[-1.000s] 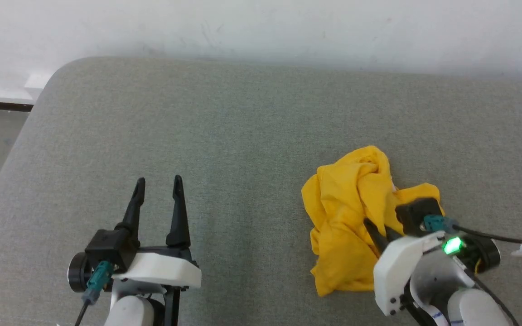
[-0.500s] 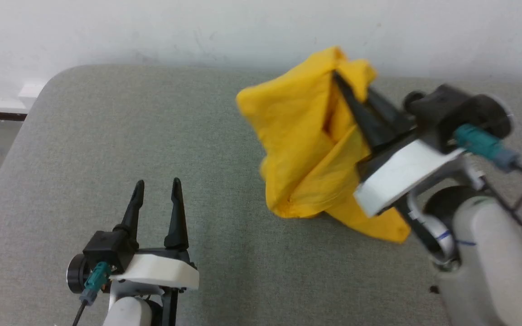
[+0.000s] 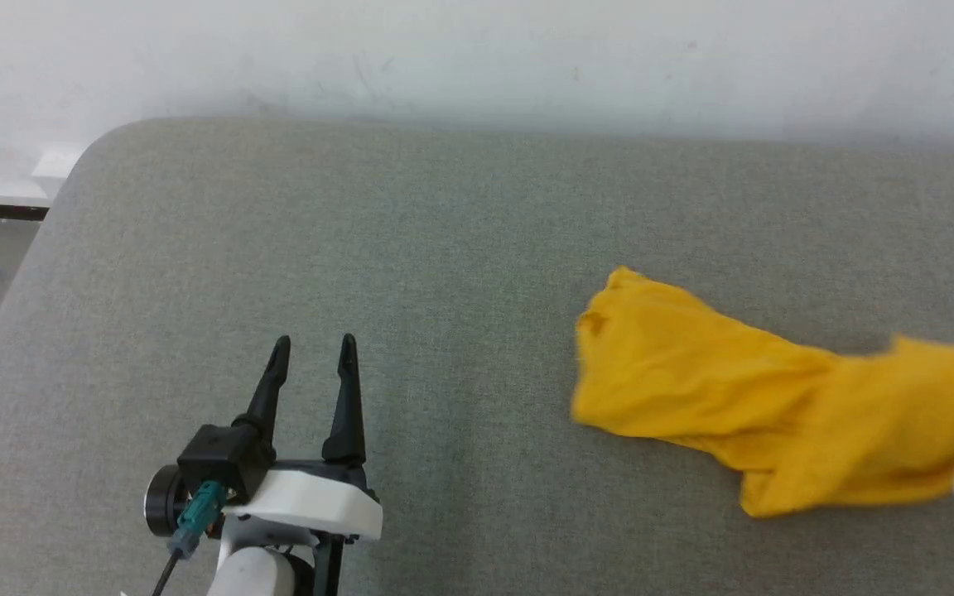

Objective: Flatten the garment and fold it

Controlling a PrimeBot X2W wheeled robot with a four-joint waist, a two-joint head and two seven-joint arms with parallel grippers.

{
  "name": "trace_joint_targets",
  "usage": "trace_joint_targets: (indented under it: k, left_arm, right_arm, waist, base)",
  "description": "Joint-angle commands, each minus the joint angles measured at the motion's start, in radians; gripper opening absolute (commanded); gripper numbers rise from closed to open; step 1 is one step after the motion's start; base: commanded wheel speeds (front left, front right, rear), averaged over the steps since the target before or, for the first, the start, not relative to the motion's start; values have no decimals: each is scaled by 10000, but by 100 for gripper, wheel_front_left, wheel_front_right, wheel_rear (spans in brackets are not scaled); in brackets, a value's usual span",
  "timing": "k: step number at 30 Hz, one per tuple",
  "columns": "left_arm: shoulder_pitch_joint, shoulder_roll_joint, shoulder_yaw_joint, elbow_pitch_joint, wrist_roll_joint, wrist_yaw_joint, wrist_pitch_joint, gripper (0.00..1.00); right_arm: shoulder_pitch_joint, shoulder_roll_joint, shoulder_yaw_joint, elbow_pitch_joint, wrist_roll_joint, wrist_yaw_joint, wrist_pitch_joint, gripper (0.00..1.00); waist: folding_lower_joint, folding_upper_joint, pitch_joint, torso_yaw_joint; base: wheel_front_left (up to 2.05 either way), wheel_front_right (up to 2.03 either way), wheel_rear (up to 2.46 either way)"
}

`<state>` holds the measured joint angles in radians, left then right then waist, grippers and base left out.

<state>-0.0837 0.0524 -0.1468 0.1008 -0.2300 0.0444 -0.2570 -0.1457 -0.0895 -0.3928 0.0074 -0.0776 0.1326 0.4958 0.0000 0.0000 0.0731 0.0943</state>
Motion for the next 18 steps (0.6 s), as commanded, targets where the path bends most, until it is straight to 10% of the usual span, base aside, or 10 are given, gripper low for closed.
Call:
trace_joint_targets:
  k: [1,2,3,4,10,18]
  left_arm:
    - [65,-21,-36,16,-26,-44,-47,100]
    - [68,-21,-48,23,-22,-44,-47,100]
    - [73,-21,-60,37,-20,-48,-47,100]
    - [80,-21,-69,54,-17,-55,-47,100]
    - [28,-21,-94,103,-22,-59,-47,100]
    - [-104,-21,-61,27,-48,-24,-47,100]
  right_arm:
    - [261,118,-623,-111,-196,-19,71,0]
    - [429,186,-1018,-134,-285,-19,114,0]
    - [580,245,-1310,-144,-320,-19,158,65]
    - [721,292,-1523,-161,-323,-19,186,100]
    - [1361,385,-1131,-608,719,-19,-1285,100]
    - [1957,390,2238,-823,1503,-19,-3519,100]
  waist:
    - [0,0,23,-23]
    - [0,0,33,-45]
    - [0,0,38,-71]
    - [0,0,42,-100]
    - [0,0,85,-278]
    - [0,0,272,-504]
  base:
    - [0,0,0]
    - [0,0,0]
    - [0,0,0]
    - [0,0,0]
    - [0,0,0]
    - [0,0,0]
